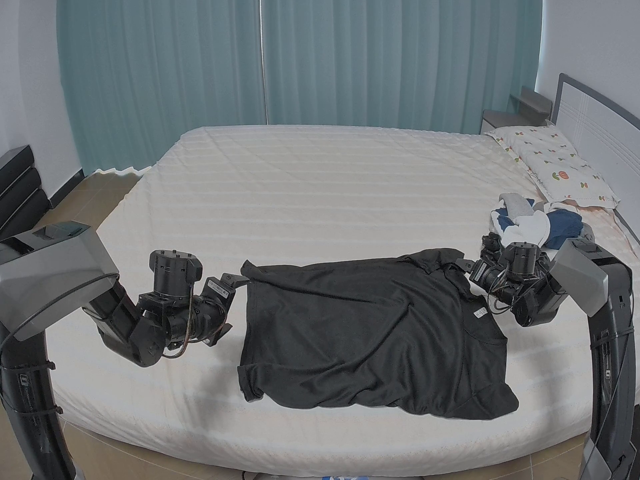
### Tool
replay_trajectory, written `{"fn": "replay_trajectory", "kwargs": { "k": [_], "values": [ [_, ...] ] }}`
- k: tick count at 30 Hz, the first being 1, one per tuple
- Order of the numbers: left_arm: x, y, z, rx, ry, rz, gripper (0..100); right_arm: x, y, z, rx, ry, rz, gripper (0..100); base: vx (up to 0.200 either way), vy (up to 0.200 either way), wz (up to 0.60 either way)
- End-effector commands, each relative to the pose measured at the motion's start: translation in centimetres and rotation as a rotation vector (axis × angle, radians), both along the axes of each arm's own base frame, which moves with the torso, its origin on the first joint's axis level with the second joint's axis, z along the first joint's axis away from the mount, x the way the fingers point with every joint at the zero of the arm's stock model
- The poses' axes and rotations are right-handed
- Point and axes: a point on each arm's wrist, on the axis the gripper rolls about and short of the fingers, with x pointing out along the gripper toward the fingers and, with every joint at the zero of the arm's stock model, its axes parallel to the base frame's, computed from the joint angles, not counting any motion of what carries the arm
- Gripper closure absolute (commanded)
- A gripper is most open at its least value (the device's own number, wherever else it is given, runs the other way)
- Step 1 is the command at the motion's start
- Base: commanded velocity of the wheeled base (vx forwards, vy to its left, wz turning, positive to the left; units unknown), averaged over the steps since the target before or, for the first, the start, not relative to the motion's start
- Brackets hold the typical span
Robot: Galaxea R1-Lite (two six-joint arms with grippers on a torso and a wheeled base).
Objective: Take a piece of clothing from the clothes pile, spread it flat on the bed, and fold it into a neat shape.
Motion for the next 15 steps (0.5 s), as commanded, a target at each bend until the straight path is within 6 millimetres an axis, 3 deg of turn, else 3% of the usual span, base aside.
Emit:
{"fn": "replay_trajectory", "kwargs": {
  "k": [1, 7, 8, 15],
  "values": [
    [-0.7, 0.5, -0.6, -0.004, 0.029, 0.0, 0, -0.2, 0.7, -0.5, 0.008, 0.017, 0.023, 0, 0.0, 0.0, 0.0],
    [-0.8, 0.6, -0.7, -0.009, 0.036, -0.008, 0, 0.2, 2.2, -1.7, 0.008, 0.03, 0.057, 0, 0.0, 0.0, 0.0],
    [-0.8, 0.6, -0.7, -0.009, 0.036, -0.008, 0, 0.2, 2.2, -1.7, 0.008, 0.032, 0.057, 100, 0.0, 0.0, 0.0],
    [-0.9, 0.7, -0.8, -0.007, 0.039, -0.008, 0, 1.4, 1.6, -1.2, 0.005, -0.01, 0.023, 100, 0.0, 0.0, 0.0]
  ]
}}
